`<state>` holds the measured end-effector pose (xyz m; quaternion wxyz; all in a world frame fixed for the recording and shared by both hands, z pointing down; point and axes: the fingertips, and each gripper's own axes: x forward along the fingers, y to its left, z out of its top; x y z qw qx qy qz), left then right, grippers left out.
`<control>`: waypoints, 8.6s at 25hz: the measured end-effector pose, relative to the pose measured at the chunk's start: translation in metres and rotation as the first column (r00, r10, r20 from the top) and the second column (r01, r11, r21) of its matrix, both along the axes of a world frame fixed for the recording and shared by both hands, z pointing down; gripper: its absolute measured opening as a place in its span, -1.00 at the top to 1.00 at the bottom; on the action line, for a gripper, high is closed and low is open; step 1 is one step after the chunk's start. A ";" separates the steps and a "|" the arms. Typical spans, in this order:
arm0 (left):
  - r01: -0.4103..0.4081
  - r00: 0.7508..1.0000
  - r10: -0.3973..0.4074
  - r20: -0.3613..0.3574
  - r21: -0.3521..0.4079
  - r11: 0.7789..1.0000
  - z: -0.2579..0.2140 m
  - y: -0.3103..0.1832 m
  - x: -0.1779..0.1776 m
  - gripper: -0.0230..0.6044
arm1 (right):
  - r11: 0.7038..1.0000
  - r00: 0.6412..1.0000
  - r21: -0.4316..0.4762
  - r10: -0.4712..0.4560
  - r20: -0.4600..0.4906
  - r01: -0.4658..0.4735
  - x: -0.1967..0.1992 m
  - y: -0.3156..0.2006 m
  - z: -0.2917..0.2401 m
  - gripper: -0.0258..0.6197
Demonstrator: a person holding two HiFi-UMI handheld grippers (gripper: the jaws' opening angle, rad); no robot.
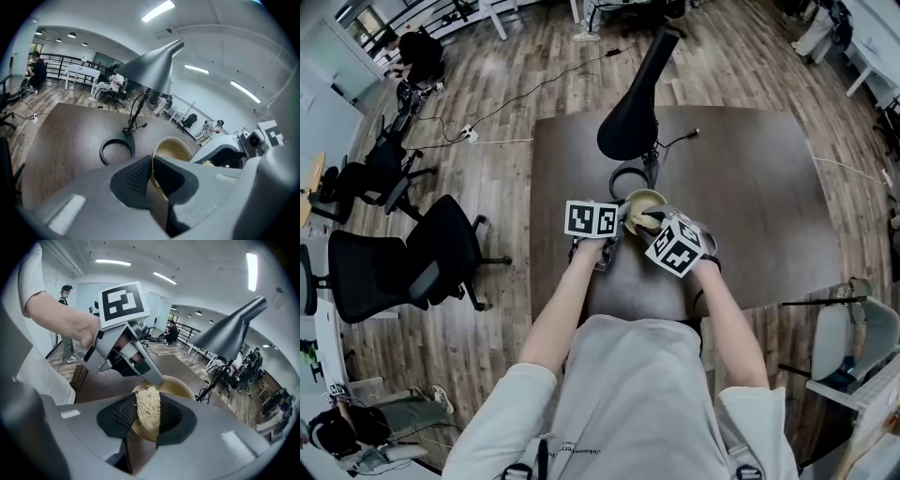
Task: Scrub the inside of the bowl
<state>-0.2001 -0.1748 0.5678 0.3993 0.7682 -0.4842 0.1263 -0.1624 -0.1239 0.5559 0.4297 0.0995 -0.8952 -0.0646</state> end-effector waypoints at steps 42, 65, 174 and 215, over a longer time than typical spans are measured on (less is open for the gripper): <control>-0.046 0.997 0.043 0.062 0.044 0.998 -0.006 -0.002 0.018 0.85 | 0.992 0.995 0.114 0.060 -0.075 -0.051 0.026 -0.016 0.004 0.53; -0.117 0.991 0.115 0.066 0.033 0.993 -0.001 0.008 0.048 0.86 | 0.944 0.980 0.273 0.197 -0.006 -0.188 0.052 -0.041 -0.012 0.52; 0.490 0.562 -0.385 -0.732 -0.080 0.868 -0.040 -0.008 -0.007 0.88 | 0.914 0.826 -0.133 0.404 0.393 -0.383 0.020 -0.021 -0.036 0.53; 0.067 0.986 -0.088 -0.139 -0.153 0.986 0.107 0.059 0.039 0.88 | 0.833 0.767 -0.128 0.547 0.336 -0.538 0.121 -0.021 0.000 0.52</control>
